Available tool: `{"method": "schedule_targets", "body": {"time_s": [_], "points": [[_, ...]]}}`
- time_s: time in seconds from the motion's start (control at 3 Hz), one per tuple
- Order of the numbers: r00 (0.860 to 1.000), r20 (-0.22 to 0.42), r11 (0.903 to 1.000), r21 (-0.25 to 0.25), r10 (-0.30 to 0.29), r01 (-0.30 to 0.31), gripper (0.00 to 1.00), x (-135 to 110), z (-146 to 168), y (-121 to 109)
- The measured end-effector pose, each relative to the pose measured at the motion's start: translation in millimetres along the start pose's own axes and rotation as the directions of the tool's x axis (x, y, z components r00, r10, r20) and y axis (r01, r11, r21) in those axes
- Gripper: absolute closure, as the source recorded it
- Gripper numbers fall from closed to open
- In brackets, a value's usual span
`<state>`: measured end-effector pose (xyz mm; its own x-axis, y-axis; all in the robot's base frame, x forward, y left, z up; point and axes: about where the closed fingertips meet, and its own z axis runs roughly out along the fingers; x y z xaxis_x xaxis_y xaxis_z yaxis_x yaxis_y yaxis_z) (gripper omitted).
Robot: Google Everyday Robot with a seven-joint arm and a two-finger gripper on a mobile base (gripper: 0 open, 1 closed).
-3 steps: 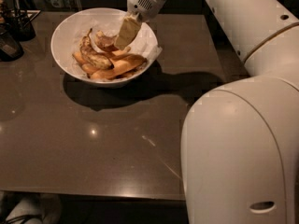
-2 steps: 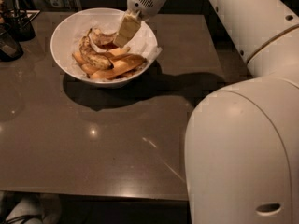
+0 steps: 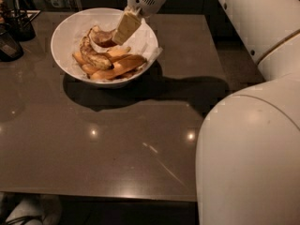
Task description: Pick banana from white bowl
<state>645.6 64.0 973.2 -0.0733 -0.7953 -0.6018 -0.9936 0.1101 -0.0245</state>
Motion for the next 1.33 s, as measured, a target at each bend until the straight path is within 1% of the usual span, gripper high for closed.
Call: {"method": "schedule_targets", "body": {"time_s": [0.33,0.67,1.0,1.33], "points": [[1.000,0.022,0.9999,0.013,0.009,-0.009,1.00,1,-12,33],[1.000,0.023,0.9999,0.014,0.009,-0.009,1.00,0,-12,33],[0.999,0.037,0.9987,0.045,0.023,-0.025,1.00,-1,-19,53],[0.993,0.109,0.9871,0.148,0.047,-0.063,1.00,-11,-50,98]]}}
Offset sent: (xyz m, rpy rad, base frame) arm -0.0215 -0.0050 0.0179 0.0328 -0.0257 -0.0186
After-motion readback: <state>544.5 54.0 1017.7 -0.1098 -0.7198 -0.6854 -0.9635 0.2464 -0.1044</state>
